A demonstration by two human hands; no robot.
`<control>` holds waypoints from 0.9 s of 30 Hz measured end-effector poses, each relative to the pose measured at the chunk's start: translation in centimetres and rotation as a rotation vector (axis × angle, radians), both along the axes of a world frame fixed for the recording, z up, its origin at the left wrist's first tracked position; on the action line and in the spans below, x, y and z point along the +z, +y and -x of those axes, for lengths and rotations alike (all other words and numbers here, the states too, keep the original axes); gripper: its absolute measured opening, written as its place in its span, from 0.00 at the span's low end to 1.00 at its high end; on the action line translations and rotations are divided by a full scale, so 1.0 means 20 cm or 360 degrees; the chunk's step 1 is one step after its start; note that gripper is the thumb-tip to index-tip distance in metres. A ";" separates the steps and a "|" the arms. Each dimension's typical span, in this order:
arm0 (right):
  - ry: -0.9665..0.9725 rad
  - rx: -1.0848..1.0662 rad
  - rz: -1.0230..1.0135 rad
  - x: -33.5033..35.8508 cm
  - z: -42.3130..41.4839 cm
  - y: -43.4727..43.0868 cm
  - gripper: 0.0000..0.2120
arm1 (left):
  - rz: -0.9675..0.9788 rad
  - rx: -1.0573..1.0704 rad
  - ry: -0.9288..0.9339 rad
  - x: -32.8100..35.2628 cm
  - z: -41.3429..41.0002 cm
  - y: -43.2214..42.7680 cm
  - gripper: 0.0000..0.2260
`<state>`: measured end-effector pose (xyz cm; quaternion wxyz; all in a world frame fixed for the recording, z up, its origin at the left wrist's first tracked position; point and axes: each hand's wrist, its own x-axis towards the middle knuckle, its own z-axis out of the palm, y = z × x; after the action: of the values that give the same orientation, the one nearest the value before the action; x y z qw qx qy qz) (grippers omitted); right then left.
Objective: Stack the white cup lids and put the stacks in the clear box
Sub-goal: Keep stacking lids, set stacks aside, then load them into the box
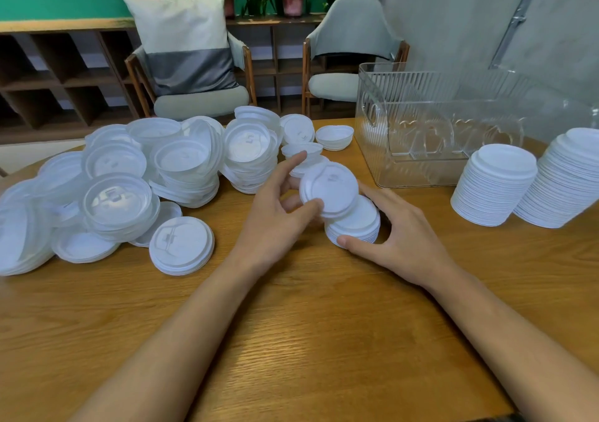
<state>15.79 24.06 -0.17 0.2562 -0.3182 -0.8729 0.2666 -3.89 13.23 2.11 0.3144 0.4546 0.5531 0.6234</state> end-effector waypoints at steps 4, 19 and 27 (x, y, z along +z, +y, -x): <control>0.0034 0.0041 0.0010 0.01 0.00 0.00 0.46 | 0.0104 -0.0128 0.0233 -0.04 0.00 0.02 0.23; 0.0015 0.0100 0.0021 -0.01 0.00 0.00 0.47 | 0.0183 0.0011 0.0863 -0.08 0.01 0.02 0.29; -0.0015 0.0105 0.0094 0.01 0.00 0.00 0.53 | 0.0115 0.0085 0.0835 -0.09 -0.02 0.02 0.25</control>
<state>15.80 24.14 -0.04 0.2337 -0.2980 -0.8759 0.2989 -3.50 13.57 0.32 0.1597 0.5745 0.6494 0.4720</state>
